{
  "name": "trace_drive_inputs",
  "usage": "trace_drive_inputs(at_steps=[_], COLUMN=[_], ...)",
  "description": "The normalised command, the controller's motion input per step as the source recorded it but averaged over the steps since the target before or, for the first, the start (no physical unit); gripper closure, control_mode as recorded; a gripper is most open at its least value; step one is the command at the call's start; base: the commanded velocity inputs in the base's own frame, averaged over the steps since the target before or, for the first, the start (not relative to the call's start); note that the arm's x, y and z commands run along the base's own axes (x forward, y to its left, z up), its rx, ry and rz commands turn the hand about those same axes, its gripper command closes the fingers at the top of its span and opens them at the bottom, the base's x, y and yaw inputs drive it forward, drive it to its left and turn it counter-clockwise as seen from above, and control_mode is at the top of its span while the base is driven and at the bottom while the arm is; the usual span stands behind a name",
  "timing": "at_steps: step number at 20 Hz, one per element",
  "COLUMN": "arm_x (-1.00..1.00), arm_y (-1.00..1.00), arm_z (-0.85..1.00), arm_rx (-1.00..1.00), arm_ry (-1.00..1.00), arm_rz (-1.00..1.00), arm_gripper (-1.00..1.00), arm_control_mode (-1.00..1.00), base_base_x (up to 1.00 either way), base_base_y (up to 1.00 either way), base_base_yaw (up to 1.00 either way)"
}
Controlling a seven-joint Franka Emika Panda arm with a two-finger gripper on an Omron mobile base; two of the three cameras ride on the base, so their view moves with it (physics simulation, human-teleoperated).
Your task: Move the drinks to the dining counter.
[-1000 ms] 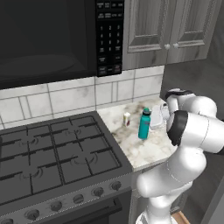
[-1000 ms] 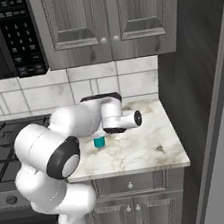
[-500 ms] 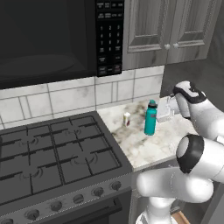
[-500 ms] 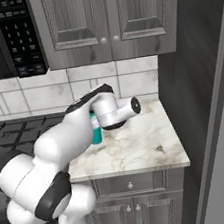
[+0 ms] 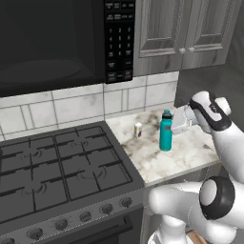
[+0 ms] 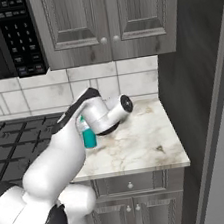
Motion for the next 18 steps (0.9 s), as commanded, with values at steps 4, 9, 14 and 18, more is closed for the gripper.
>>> trace_drive_inputs(at_steps=[4, 9, 14, 18], arm_x=[-0.48, -0.24, -0.21, -0.16], arm_y=[0.31, 0.16, 0.05, 0.03], arm_z=[0.23, 0.33, 0.26, 0.03], arm_rx=[0.0, -0.02, -0.02, 0.0], arm_ry=[-0.11, -0.01, 0.0, 0.0], arm_rz=[0.0, 0.0, 0.0, 0.0], arm_gripper=[1.0, 1.0, 1.0, 1.0], arm_control_mode=[-1.0, -1.0, -1.0, -1.0], base_base_x=[0.0, 0.0, 0.0, 0.0], base_base_y=[0.0, 0.0, 0.0, 0.0], base_base_yaw=[0.0, 0.0, 0.0, 0.0])
